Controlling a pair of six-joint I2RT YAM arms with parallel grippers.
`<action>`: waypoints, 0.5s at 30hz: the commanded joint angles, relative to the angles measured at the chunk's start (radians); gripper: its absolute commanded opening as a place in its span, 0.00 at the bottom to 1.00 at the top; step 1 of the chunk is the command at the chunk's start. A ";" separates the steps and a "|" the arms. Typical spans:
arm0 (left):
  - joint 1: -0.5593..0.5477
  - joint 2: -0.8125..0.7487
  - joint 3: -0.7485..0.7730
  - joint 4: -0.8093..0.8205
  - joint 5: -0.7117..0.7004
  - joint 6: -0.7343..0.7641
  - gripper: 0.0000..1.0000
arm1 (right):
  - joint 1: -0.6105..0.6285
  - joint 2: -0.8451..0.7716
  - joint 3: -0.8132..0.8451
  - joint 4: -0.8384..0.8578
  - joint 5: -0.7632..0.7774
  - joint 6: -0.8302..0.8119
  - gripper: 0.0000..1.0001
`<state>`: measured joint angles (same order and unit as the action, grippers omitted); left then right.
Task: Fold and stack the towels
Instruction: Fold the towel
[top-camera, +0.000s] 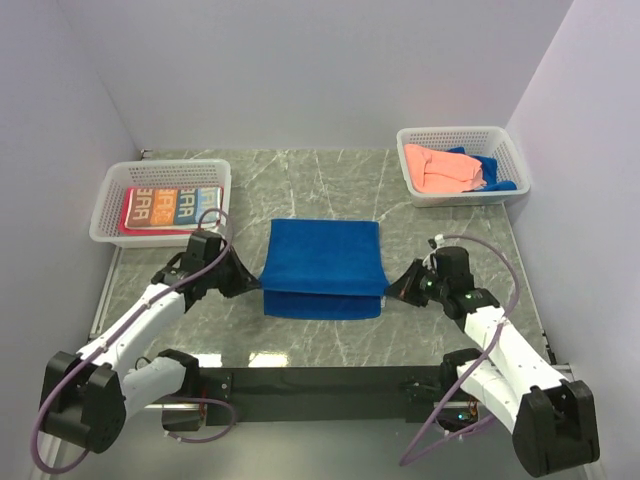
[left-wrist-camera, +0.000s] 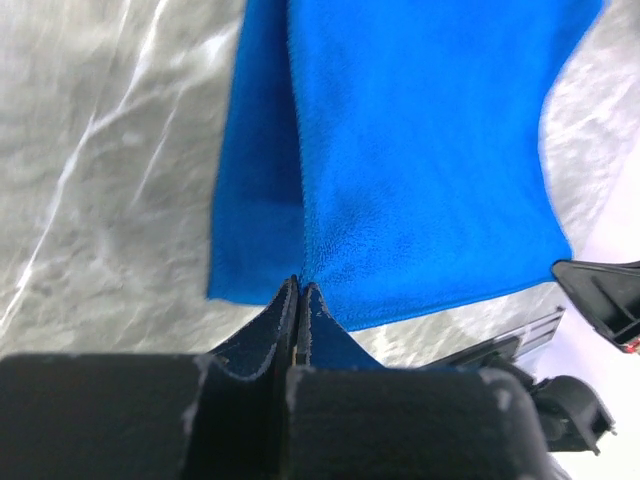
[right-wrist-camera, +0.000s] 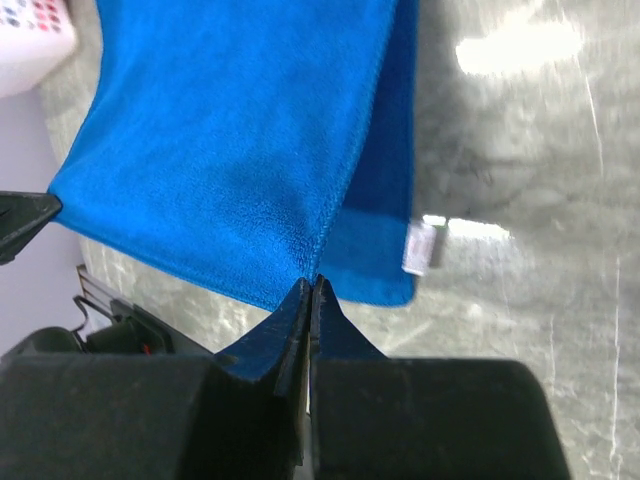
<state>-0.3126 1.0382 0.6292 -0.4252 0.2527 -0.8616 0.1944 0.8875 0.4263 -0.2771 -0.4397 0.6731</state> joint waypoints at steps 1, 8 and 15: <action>-0.011 -0.006 -0.080 0.011 -0.030 -0.023 0.01 | 0.007 -0.015 -0.064 -0.016 0.013 0.005 0.00; -0.068 0.083 -0.177 0.117 -0.052 -0.057 0.01 | 0.016 0.079 -0.130 0.058 0.022 0.025 0.00; -0.103 0.149 -0.218 0.146 -0.101 -0.073 0.01 | 0.019 0.148 -0.156 0.089 0.065 0.022 0.00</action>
<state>-0.4042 1.1778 0.4294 -0.2955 0.2325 -0.9321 0.2081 1.0309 0.2836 -0.2199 -0.4358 0.7021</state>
